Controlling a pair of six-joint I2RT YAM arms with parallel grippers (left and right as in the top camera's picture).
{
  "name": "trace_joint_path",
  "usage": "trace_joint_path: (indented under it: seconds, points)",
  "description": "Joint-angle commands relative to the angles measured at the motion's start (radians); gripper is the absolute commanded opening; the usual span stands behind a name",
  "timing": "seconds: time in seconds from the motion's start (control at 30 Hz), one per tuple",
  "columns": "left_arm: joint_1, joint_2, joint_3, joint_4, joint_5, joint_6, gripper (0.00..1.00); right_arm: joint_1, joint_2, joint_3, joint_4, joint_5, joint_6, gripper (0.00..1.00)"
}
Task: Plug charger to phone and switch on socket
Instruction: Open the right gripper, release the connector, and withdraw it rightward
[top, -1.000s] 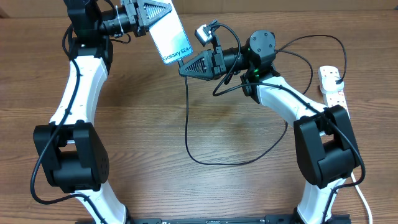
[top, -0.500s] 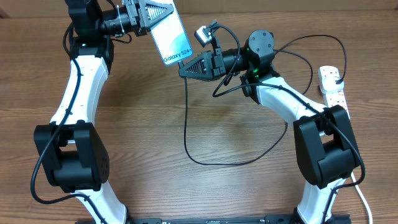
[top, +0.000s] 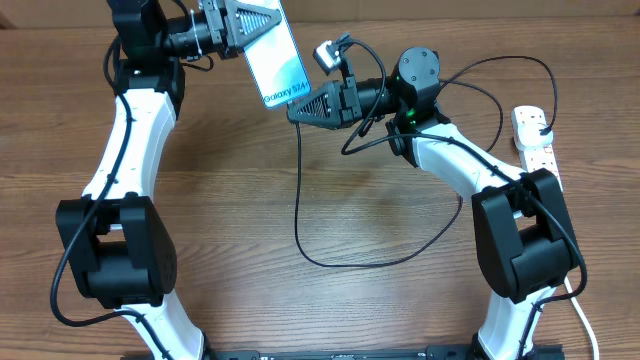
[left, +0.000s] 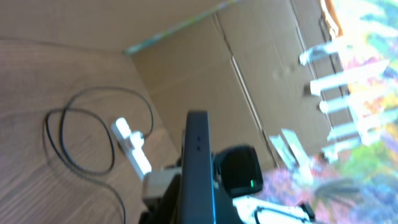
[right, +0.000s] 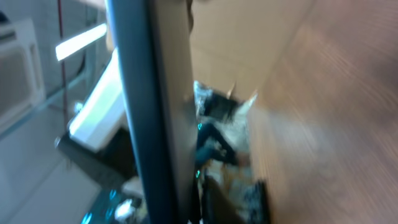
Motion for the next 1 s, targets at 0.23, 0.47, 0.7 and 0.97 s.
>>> trace_joint_path:
  seconds: [0.23, 0.47, 0.7, 0.97]
  points:
    - [-0.026, -0.001, 0.003, -0.010, 0.202, 0.020, 0.04, -0.018, 0.001, 0.021, 0.008, 0.174, 0.000, 0.79]
    - [0.040, -0.001, 0.003, -0.026, 0.212, 0.019, 0.04, -0.032, 0.001, 0.021, 0.007, 0.140, 0.000, 1.00]
    - [0.095, -0.001, 0.003, -0.027, 0.220, 0.019, 0.04, -0.072, 0.001, 0.021, -0.040, 0.102, -0.034, 1.00]
    - [0.124, -0.001, 0.003, -0.046, 0.201, 0.007, 0.04, -0.110, 0.001, 0.021, -0.621, 0.214, -0.374, 1.00]
